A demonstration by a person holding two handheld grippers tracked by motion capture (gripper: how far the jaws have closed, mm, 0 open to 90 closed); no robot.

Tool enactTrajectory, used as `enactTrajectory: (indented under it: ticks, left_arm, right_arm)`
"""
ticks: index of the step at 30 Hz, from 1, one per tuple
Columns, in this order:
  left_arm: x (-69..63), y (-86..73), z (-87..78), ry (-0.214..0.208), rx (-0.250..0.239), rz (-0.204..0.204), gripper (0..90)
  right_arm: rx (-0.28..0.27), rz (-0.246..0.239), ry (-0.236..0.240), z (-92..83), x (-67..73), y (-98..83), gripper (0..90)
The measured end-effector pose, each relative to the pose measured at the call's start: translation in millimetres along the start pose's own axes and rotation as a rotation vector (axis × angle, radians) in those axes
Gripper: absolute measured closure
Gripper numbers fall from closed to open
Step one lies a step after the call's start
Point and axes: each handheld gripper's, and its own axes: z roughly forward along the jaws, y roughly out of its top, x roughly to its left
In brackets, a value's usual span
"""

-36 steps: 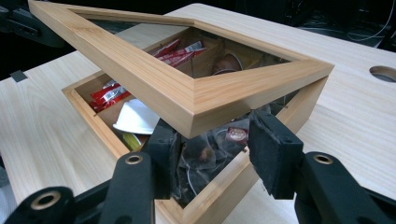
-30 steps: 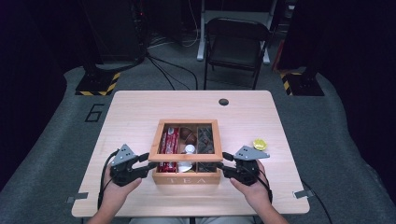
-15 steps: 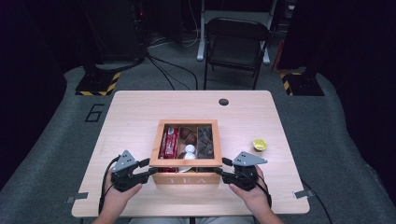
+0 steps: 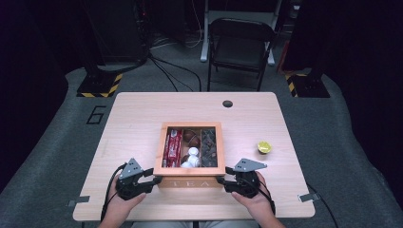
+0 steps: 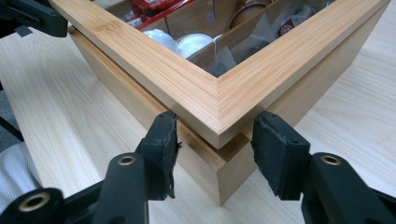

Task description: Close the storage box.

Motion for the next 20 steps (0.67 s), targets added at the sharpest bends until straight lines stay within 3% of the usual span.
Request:
enactTrajectory:
  ticks: [3, 6, 9, 15, 20]
  left_arm:
    - [-0.9, -3.5, -1.9, -0.013, 0.030, -0.032, 55.0]
    - [-1.0, -5.0, -5.4, 0.013, -0.011, -0.065, 52.2]
    - [-0.3, -4.8, -7.1, 0.031, -0.011, -0.055, 50.2]
    - [1.8, -5.5, -7.6, 0.009, -0.008, -0.069, 46.9]
    - [1.3, -6.4, -6.7, 0.010, 0.005, -0.053, 44.5]
  right_arm:
    - [0.023, 0.002, 0.004, 0.5, 0.0, -0.6, 46.5]
    - [0.023, 0.037, 0.008, 0.0, -2.7, -2.3, 44.7]
    - [0.008, 0.043, -0.001, -2.5, -4.1, -1.3, 42.6]
    - [0.007, 0.033, -0.005, -3.8, -3.7, -1.9, 40.8]
    - [0.019, -0.024, -0.029, -1.4, -0.4, -3.5, 35.8]
